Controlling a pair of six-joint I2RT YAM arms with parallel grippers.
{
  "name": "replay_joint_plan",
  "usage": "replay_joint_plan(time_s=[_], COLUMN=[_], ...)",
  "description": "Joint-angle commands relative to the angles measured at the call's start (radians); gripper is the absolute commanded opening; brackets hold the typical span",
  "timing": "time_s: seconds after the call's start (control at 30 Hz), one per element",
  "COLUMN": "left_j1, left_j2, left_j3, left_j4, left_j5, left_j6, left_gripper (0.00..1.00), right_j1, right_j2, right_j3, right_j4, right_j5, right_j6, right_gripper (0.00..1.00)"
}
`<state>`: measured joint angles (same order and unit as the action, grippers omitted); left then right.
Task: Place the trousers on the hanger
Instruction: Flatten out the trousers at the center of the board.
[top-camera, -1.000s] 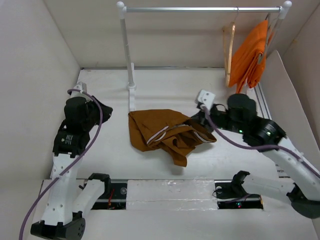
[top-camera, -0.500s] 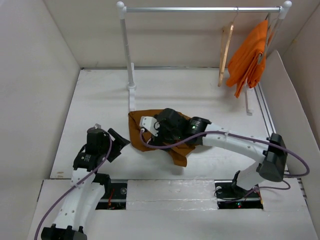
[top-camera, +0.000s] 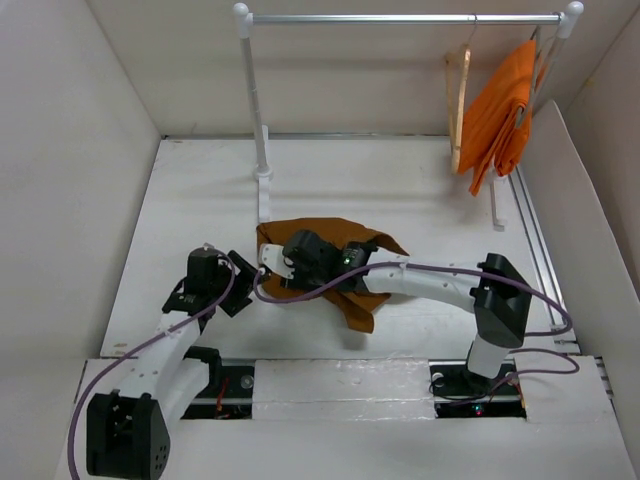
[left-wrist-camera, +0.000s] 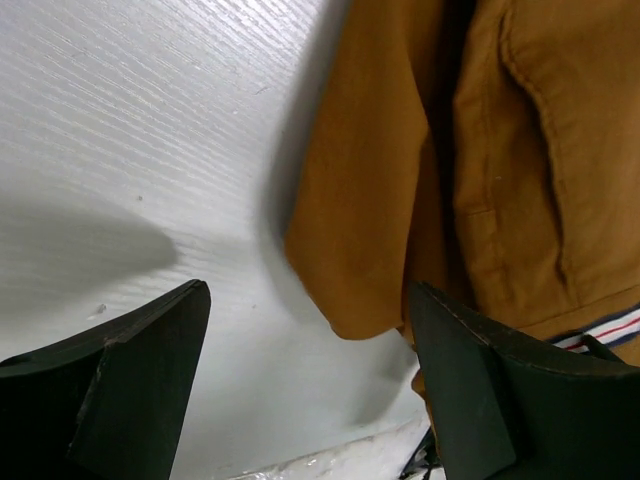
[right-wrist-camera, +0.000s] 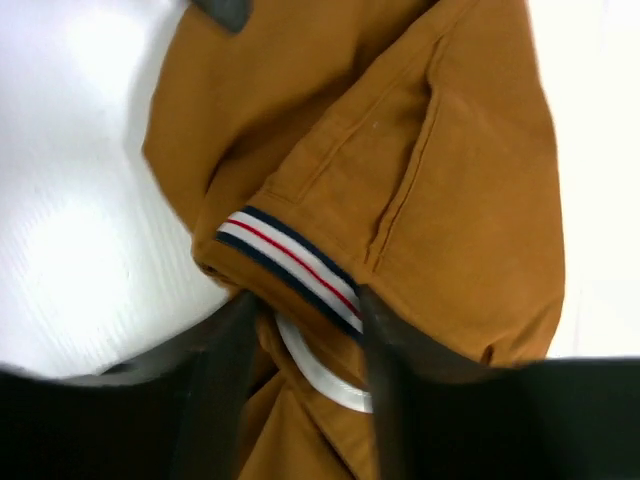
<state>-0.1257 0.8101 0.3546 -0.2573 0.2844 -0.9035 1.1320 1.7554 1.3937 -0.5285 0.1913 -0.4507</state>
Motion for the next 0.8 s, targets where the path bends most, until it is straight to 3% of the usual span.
replay_joint_plan(time_s=[0.0, 0.03, 0.07, 0.13, 0.3, 0.47, 0.53, 0.63, 0.67, 0.77], left_j1=[-0.005, -0.005, -0.005, -0.005, -0.112, -0.345, -0.358, -0.358, -0.329, -0.269], left_j2=[0.041, 0.055, 0.066, 0.084, 0.156, 0.322, 0.389, 0.422, 0.417, 0.299], left_j3=[-0.040, -0.049, -0.052, -0.074, -0.078, -0.003, 0.004, 0.044, 0.072, 0.213], left_j4=[0.115, 0.128, 0.138, 0.176, 0.248, 0.365, 0.394, 0.371, 0.325, 0.135], left_j5=[0.038, 0.039, 0.051, 0.068, 0.050, -0.074, -0.102, -0.163, -0.216, -0.345], left_j6=[0.028, 0.038, 0.043, 0.041, 0.020, -0.037, -0.048, -0.035, -0.028, 0.035], left_gripper=[0.76, 0.76, 0.76, 0.75, 0.77, 0.78, 0.70, 0.16, 0.03, 0.00], right_j1=[0.000, 0.000, -0.009, -0.020, -0.070, -0.149, -0.184, -0.207, -0.207, -0.207], right_j2=[-0.017, -0.013, -0.008, -0.001, -0.135, -0.327, -0.414, -0.525, -0.549, -0.640], right_j3=[0.033, 0.036, 0.045, 0.060, 0.107, 0.157, 0.182, 0.214, 0.225, 0.290], right_j4=[0.111, 0.113, 0.113, 0.104, 0.067, -0.011, -0.051, -0.106, -0.122, -0.206], right_j5=[0.128, 0.132, 0.138, 0.163, 0.181, 0.172, 0.160, 0.148, 0.149, 0.157], right_j6=[0.027, 0.035, 0.043, 0.056, 0.107, 0.133, 0.142, 0.162, 0.171, 0.188], right_gripper=[0.45, 0.39, 0.22, 0.00, 0.00, 0.00, 0.00, 0.00, 0.00, 0.00])
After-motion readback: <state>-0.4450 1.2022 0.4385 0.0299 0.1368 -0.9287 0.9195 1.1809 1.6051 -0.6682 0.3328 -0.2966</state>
